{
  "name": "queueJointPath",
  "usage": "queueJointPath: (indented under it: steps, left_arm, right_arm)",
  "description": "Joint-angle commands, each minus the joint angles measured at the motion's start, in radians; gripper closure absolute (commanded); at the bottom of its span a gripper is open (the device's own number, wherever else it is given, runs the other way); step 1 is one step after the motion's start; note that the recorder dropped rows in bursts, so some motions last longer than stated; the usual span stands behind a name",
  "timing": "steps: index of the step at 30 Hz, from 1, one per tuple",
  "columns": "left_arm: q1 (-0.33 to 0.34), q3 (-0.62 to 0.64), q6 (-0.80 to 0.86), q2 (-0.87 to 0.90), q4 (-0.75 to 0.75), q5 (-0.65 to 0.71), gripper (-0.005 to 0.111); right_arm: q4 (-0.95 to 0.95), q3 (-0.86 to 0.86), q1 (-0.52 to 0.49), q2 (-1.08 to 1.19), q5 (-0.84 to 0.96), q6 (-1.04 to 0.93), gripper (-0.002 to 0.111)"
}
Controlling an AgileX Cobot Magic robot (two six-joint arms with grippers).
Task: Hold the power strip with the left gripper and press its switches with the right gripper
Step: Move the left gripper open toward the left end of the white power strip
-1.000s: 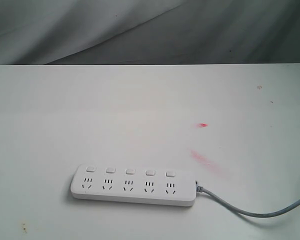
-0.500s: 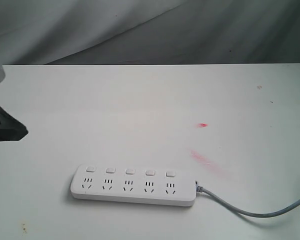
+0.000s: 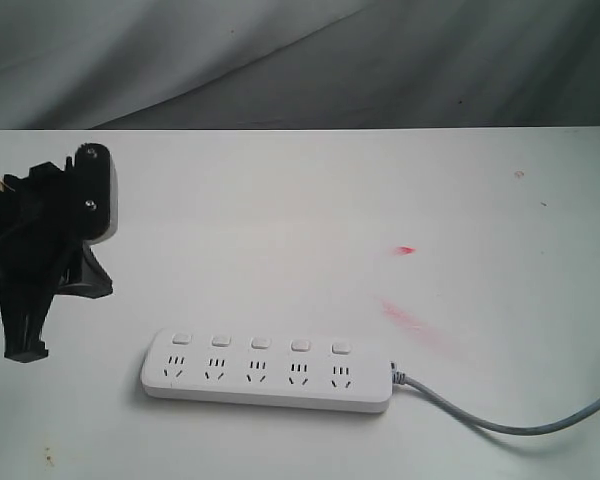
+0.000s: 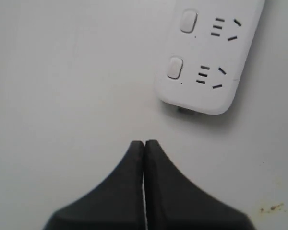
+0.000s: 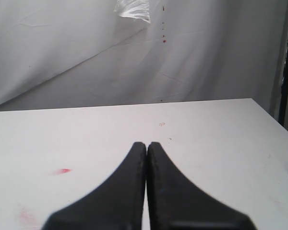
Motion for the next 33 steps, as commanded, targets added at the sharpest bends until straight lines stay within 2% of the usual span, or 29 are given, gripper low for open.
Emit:
queueJointPath:
  steps: [1,5,11,13,16,20,23,25,31,33]
  left_arm:
    - [0.002,-0.008,0.118,0.038,-0.001,-0.005,0.107]
    - [0.002,-0.008,0.178,0.038,-0.001,0.021,0.107]
    - [0.002,-0.008,0.183,0.038,-0.009,0.021,0.107]
    - [0.002,-0.008,0.183,0.038,-0.042,0.024,0.104]
    - [0.002,-0.008,0.183,0.038,-0.117,0.045,0.086]
    - [0.002,-0.008,0.183,0.038,-0.135,0.051,0.049]
    - [0.002,-0.008,0.176,0.038,-0.167,0.036,0.027]
    - [0.002,-0.008,0.162,0.038,-0.204,0.017,0.021]
    - [0.002,-0.001,0.168,0.038,-0.226,0.027,0.021]
    - [0.002,0.027,0.245,0.038,-0.263,0.004,0.021]
  right_arm:
    - [-0.01,0.003,-0.006,-0.001,0.0,0.001,0.108]
    - [-0.01,0.003,-0.006,-0.001,0.0,0.001,0.108]
    - [-0.01,0.003,-0.006,-0.001,0.0,0.001,0.108]
    - [-0.01,0.003,-0.006,-0.001,0.0,0.001,0.108]
    - [-0.01,0.003,-0.006,-0.001,0.0,0.001,0.108]
    - [-0.01,0.003,-0.006,-0.001,0.0,0.001,0.108]
    - [-0.01,0.003,-0.006,-0.001,0.0,0.001,0.108]
    - [-0.01,0.003,-0.006,-0.001,0.0,0.001,0.108]
    - [-0.01,0.003,-0.006,-0.001,0.0,0.001,0.108]
    - [-0.01,0.003,-0.006,-0.001,0.0,0.001,0.108]
